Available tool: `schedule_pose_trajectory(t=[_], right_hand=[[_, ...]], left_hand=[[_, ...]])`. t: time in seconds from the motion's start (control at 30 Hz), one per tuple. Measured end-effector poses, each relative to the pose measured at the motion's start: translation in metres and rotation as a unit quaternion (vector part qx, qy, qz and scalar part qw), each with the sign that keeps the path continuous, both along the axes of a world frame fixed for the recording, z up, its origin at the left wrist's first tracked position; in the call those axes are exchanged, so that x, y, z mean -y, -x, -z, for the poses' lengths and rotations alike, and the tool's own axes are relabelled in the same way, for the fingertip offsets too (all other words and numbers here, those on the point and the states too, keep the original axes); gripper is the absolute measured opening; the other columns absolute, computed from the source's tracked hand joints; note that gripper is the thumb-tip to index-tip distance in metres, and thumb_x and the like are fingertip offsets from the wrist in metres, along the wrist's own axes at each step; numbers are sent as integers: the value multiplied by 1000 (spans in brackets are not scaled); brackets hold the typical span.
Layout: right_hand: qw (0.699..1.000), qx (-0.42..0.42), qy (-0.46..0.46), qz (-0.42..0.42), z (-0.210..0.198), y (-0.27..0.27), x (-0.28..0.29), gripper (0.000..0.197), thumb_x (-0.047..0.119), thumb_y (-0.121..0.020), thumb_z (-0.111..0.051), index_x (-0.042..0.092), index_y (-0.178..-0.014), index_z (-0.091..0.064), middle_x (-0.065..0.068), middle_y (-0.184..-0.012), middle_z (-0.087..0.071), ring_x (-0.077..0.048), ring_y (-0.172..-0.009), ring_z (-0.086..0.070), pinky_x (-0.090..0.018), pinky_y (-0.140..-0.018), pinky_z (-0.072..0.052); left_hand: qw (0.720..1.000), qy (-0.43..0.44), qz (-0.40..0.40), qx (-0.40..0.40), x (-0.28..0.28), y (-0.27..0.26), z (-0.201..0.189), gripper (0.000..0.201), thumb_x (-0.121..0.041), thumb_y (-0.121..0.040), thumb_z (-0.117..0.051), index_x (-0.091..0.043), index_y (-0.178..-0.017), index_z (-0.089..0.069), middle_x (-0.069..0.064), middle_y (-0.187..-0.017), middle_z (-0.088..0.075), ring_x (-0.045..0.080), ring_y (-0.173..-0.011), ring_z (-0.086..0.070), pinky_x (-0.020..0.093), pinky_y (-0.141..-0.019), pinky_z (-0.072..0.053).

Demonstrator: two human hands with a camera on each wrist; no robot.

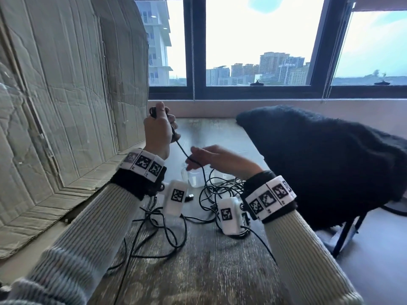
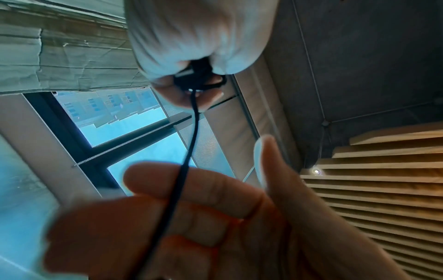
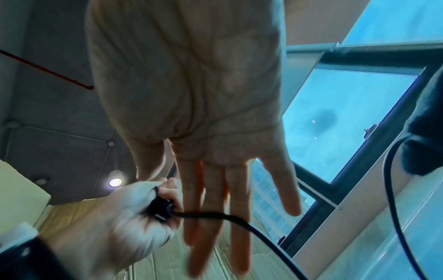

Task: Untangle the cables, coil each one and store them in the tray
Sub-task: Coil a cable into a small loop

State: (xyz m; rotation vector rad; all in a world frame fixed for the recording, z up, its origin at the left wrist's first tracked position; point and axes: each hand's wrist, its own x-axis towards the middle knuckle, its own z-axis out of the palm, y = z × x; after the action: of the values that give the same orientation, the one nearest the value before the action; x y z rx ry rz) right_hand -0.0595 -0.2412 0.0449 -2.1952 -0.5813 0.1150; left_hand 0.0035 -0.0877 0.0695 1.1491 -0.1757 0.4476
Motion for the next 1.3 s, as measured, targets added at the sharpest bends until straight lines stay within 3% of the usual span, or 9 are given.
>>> schedule_pose_trajectory(t=[0.1,0.27,0.33,0.53,0.63,0.73,0.93,1.13,1.3], right_hand=[[1000,11,-21,-10,-4,5,-1,28,21,-101,-45,2,-102,-66,0,-71,-53,-18,-67,-55,-29,-73,-49],[981,193,15,31,-14,2,10,16,16,-94,-55,16,-91,-71,-11,-92,-71,-29,-68,-55,-33,-68,-49],[972,226,6,58,-15,0,11,15,16,-92,-59,15,-90,-73,-2,-87,-72,-16,-72,-60,-28,-71,-46],[954,235,-79,169,-8,-12,20,13,26,-84,-71,13,-81,-68,1,-71,-66,-22,-73,-61,-40,-77,-52],[955,198,-142,168,-7,-13,26,18,28,-81,-74,14,-84,-63,7,-60,-60,-5,-53,-54,-24,-58,-46],[955,177,-178,158,-6,-12,31,15,23,-86,-70,9,-85,-66,1,-61,-61,3,-38,-45,-11,-45,-35],[956,173,-152,180,-1,-20,31,20,25,-91,-64,8,-95,-74,5,-58,-53,1,-39,-39,-13,-40,-31],[978,123,-91,145,14,-29,13,21,16,-98,-49,21,-95,-70,8,-70,-54,-6,-56,-47,-29,-57,-41],[993,104,22,58,18,-16,-8,28,13,-100,-47,15,-121,-65,13,-68,-53,3,-52,-47,-7,-46,-36]], left_hand=[[982,-147,-92,73,-6,0,-2,37,-41,-99,-41,-18,-72,-49,-5,-57,-45,9,-44,-40,26,-42,-35],[809,-543,-168,151,-7,4,17,69,-51,-99,-14,-8,-78,-62,3,-64,-57,23,-58,-57,34,-65,-49],[790,-591,-98,129,1,10,23,79,-52,-98,-5,-9,-65,-62,1,-55,-56,16,-53,-54,29,-65,-42],[850,-488,196,-8,15,35,26,87,-69,-90,-8,-7,-86,-69,-1,-59,-58,6,-45,-40,16,-43,-31],[838,-493,235,0,12,39,25,40,-47,-91,-55,-8,-88,-66,-9,-56,-52,5,-48,-40,18,-44,-32],[886,-381,264,-23,8,38,24,28,-29,-99,-48,-7,-90,-63,-7,-57,-54,7,-49,-45,19,-43,-35],[980,-69,173,-69,1,34,10,32,-27,-103,-37,-5,-93,-58,8,-85,-70,23,-78,-72,34,-72,-56],[991,-11,22,-134,-6,16,2,28,-35,-102,-38,-11,-95,-51,7,-87,-55,22,-81,-63,55,-73,-56],[982,56,63,-168,-8,9,-2,31,-37,-104,-28,-11,-112,-43,7,-87,-61,23,-78,-66,53,-69,-55]])
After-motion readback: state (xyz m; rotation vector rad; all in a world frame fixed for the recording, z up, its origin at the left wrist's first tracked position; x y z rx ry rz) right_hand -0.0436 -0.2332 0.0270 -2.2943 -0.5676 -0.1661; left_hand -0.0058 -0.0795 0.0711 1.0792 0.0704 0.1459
